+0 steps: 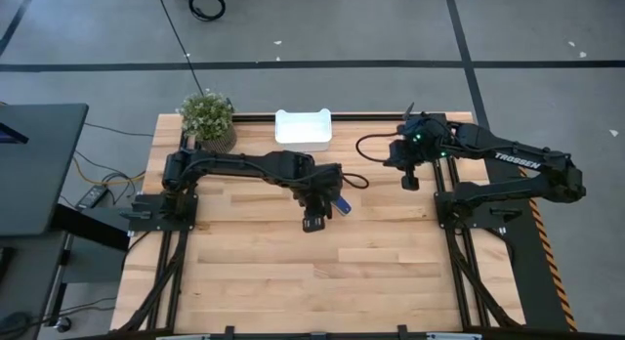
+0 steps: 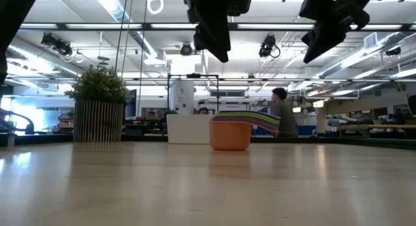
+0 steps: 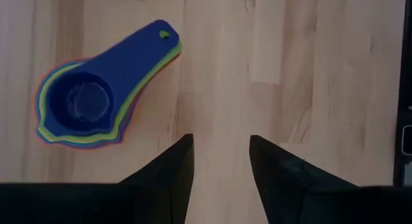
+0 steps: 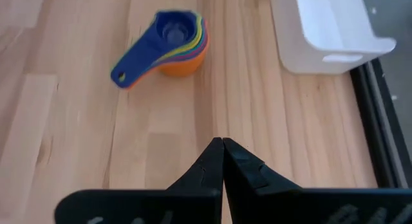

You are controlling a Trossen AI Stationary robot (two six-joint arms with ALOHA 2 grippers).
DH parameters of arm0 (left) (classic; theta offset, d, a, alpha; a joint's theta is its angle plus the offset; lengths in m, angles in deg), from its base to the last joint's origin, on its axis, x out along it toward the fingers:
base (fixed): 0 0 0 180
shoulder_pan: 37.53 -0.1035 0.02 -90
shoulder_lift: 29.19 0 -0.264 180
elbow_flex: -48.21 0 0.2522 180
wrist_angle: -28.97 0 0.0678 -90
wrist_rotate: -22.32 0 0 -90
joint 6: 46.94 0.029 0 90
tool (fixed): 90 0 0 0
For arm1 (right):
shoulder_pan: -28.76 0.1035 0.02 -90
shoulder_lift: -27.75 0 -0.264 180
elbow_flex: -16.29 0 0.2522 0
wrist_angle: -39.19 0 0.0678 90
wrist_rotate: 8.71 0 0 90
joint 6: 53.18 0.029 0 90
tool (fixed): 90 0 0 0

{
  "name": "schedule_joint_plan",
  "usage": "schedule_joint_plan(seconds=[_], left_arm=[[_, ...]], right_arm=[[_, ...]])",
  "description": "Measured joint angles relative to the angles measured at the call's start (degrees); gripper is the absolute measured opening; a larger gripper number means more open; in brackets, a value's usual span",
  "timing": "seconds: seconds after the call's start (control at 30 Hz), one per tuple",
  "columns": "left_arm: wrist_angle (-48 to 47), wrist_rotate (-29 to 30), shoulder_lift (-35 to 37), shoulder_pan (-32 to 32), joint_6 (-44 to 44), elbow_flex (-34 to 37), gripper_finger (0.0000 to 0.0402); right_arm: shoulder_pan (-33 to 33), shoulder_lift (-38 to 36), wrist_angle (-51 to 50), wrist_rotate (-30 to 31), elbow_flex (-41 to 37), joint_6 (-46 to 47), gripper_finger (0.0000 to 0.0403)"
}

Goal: Nest measuring cups in basket
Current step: Put the nested measuring cups into the white bin

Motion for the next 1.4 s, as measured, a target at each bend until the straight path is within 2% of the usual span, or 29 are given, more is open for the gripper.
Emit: schedule_joint_plan(seconds=[0.1,0.3,0.77,0.9,1.03,1.23,1.4], left_arm=[[0.0,0.7,0.0,0.0,0.2,0.0,0.0157],[0.1,7.1,0.0,-0.1,0.7,0.0,0.0157],[1.7,6.8,0.0,-0.4,-2.4,0.0,0.0163],[3.2,6.0,-0.5,-1.8,-3.2,0.0,0.0187],[4.2,1.7,-2.0,-2.7,-3.3,0.0,0.0226],[5.7,0.5,-2.2,-2.8,5.9,0.0,0.0269],[5.9,0.5,-3.8,-3.4,6.7,0.0,0.0287]], right_arm=[[0.0,0.0,2.7,0.0,0.0,0.0,0.0011],[0.0,0.0,7.9,0.0,0.0,0.0,0.0011],[0.0,0.0,19.7,0.0,0.0,0.0,0.0011],[0.0,0.0,22.5,0.0,0.0,0.0,0.0011],[0.0,0.0,24.8,0.0,0.0,0.0,0.0011],[0.0,0.0,27.6,0.0,0.0,0.0,0.0011],[0.0,0.0,29.5,0.0,0.0,0.0,0.0011]])
